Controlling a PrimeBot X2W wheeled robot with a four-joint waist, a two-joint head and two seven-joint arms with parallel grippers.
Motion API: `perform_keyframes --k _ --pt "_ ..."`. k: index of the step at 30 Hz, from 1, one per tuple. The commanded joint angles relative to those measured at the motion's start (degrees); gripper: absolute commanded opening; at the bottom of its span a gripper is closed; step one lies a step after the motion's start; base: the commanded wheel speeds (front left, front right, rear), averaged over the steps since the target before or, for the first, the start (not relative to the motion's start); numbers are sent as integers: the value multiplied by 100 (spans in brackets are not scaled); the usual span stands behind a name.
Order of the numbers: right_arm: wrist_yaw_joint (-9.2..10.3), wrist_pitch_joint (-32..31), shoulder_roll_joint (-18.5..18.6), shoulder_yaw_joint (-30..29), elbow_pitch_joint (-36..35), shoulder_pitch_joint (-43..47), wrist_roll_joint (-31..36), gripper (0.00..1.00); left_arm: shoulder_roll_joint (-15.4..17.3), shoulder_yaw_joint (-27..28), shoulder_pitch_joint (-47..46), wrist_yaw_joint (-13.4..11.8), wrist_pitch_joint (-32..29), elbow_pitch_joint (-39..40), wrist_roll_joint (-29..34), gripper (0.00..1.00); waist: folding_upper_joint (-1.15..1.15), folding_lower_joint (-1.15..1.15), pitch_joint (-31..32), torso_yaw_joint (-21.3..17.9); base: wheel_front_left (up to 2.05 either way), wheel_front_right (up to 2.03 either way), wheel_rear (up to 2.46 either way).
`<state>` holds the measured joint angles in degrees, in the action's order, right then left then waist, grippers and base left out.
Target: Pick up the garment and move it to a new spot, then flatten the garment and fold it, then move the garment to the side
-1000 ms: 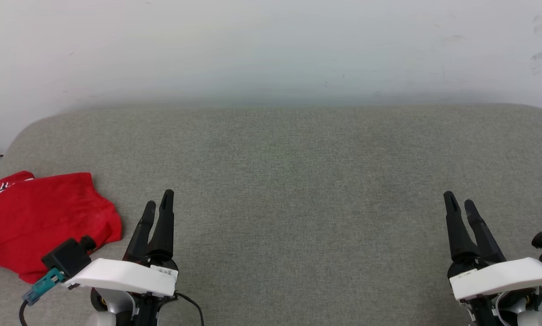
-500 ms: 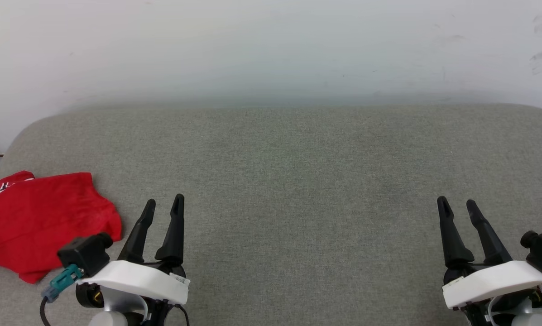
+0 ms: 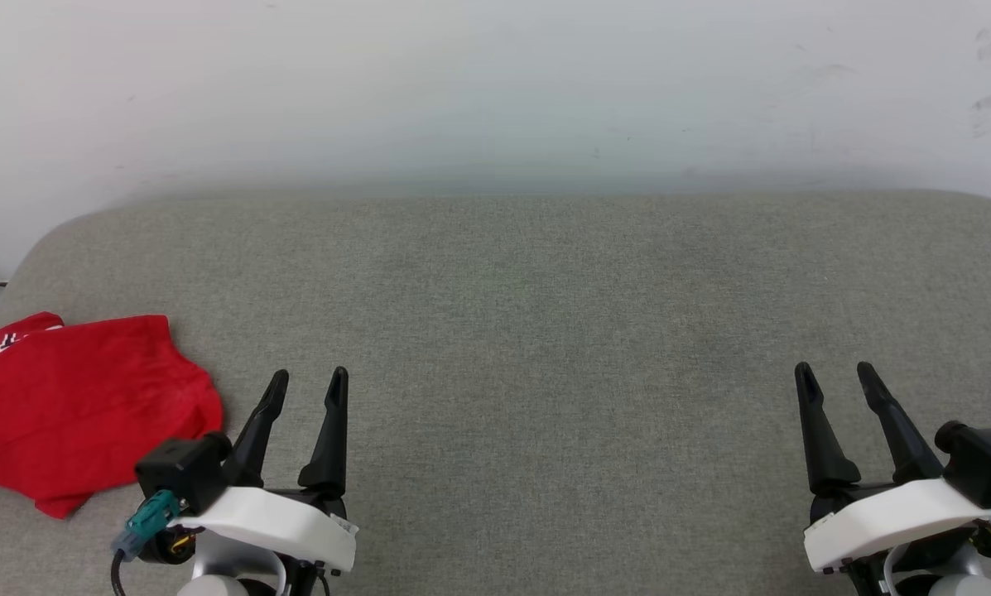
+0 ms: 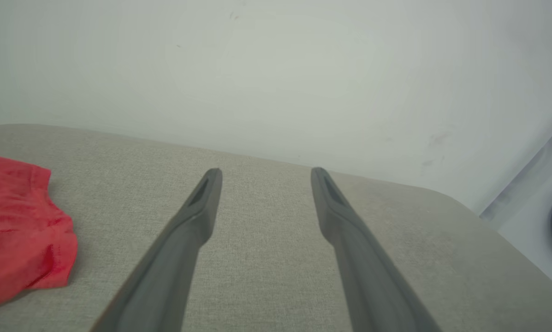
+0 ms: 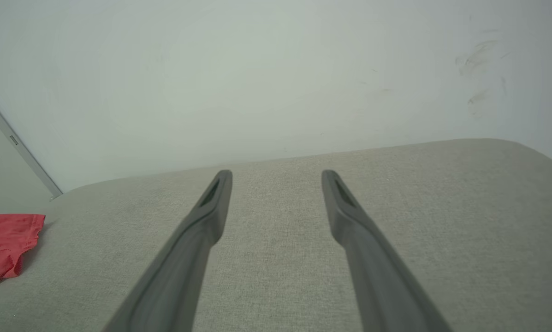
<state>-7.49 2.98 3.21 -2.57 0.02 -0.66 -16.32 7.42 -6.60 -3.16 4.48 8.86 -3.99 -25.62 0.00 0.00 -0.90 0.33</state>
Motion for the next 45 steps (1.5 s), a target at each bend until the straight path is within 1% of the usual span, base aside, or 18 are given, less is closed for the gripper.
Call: perform_keyframes --k 1,13,19,23,31,40,41,42,43,44,45 --pt "0 -11 -10 -10 -82 23 151 100 46 -19 -3 -23 64 37 137 100 0 0 0 3 0 0 0" --pt "0 49 -32 -13 -175 109 805 100 57 -114 23 -48 226 31 698 100 0 0 0 18 0 0 0" --pt "0 75 -37 -1 -222 148 1007 100 39 -133 33 -11 304 1 951 100 0 0 -8 60 0 0 0" --pt "1 73 -37 2 -273 166 1073 100 -11 -102 18 51 351 -41 1028 100 0 0 -9 162 0 0 0" --pt "1 49 -37 73 -364 209 1281 100 -117 38 -19 122 440 -73 1264 100 0 0 4 582 0 0 0" --pt "1 90 -37 227 -432 189 1550 100 -190 251 3 153 538 -141 1599 100 0 0 3 1253 0 0 0" --pt "1 90 -37 227 -432 189 1550 100 -190 251 3 153 538 -141 1599 100 0 0 3 1253 0 0 0" --pt "1 99 -37 242 -436 193 1586 100 -197 267 6 163 549 -141 1638 100 0 0 4 1336 0 0 0" --pt "1 106 -36 278 -442 205 1644 100 -218 306 10 183 569 -141 1698 100 0 0 4 1505 0 0 0" --pt "1 106 -36 278 -442 205 1644 100 -218 306 10 183 569 -141 1698 100 0 0 4 1505 0 0 0" --pt "1 121 -37 298 -437 196 1675 100 -230 337 18 188 574 -138 1718 100 0 0 7 1584 0 0 0"
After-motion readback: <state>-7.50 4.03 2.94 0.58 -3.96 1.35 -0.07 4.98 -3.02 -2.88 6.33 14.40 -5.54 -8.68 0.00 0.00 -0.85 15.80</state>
